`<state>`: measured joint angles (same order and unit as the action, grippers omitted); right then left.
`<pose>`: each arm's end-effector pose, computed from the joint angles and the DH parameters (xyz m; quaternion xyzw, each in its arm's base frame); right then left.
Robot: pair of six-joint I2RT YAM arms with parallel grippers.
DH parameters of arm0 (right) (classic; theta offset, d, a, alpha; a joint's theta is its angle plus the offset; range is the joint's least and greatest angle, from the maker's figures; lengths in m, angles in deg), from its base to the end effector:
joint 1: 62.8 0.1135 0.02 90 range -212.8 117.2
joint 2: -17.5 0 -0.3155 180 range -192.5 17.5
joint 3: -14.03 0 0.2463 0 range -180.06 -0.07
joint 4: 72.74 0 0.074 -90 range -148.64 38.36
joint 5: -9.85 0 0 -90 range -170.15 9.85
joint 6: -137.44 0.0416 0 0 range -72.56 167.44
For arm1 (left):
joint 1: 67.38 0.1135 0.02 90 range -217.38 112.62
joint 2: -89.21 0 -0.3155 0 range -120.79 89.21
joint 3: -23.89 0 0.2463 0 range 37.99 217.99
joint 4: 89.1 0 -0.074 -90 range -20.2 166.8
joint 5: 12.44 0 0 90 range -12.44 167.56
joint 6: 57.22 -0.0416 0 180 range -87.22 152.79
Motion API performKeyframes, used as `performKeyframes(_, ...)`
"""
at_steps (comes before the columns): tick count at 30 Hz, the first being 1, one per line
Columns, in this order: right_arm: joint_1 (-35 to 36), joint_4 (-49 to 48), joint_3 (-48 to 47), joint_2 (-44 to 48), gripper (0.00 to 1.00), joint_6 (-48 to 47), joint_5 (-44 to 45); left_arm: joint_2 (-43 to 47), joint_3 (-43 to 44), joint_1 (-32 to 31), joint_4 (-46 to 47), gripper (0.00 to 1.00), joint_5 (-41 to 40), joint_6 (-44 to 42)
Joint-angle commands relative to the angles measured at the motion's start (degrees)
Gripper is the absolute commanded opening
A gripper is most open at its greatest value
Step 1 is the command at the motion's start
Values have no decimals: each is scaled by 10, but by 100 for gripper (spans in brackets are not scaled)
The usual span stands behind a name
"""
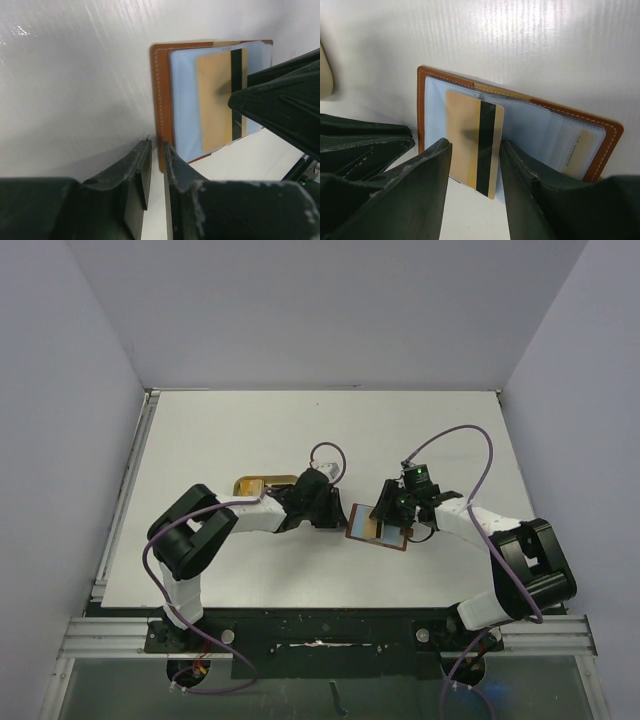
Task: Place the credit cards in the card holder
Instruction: Insert the credit card into the card holder.
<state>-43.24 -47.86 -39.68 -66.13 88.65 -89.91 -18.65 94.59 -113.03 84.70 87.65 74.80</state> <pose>0.2471 0.0953 0.2102 0.1531 0.9377 0.2223 0.2189 0.2720 -0.2887 0.1861 0.0638 0.9132 -0.3314 0.2285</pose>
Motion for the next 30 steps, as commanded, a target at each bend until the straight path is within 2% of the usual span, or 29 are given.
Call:
performKeyframes(1, 20, -8, -18, -16, 43, -1, -9, 14, -13, -5, 52, 15, 26, 21)
performKeyframes(12, 66, -47, -8, -25, 32, 33, -29, 66, -66, -21, 82, 14, 26, 61)
performKeyframes(20, 94, -49, -14, -35, 24, 44, -25, 89, -79, -19, 65, 14, 10, 55)
performKeyframes(23, 106, -57, -13, -32, 24, 51, -28, 98, -83, -18, 64, 15, 4, 55)
performKeyframes(27, 109, -56, -14, -23, 31, 50, -33, 119, -88, -17, 51, 15, -13, 51)
performKeyframes(30, 108, -41, -17, -8, 32, 41, -27, 140, -88, -12, 28, 16, -25, 44)
